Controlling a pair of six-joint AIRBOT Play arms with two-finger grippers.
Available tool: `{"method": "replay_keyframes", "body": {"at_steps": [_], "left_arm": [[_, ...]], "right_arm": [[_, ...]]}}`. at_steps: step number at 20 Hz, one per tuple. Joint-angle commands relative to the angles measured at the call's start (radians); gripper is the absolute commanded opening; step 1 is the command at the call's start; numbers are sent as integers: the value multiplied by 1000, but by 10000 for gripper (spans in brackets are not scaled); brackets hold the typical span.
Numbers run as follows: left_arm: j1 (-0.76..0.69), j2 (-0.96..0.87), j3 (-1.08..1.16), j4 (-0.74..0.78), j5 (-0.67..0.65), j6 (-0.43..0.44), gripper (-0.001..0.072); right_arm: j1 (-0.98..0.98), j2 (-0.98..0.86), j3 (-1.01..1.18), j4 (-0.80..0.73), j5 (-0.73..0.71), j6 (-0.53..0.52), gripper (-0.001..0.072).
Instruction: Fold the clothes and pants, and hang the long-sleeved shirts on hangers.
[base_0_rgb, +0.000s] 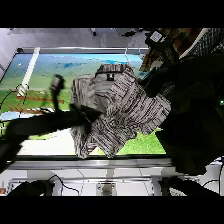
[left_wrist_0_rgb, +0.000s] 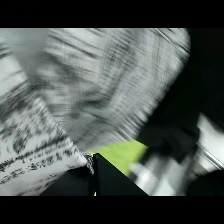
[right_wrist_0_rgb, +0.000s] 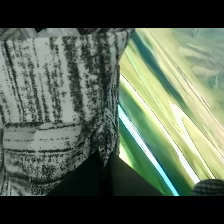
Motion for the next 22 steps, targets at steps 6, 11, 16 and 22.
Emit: {"method": "replay_keyframes", "body": {"at_steps": [6,11,16,22], "left_arm": [[-228,-140,2,-1,-41,-6,141],[-61,98,8,0,-45,126,452],[222,424,7,332,-50,121,451],[502,409,7,454,62,235,452]], "right_arm": [[1,0,0,85,87,-47,56],[1,0,0,111,111,-156,56],[1,1,0,224,150,-304,56],[1,23,0,435,-48,-476,56]]}}
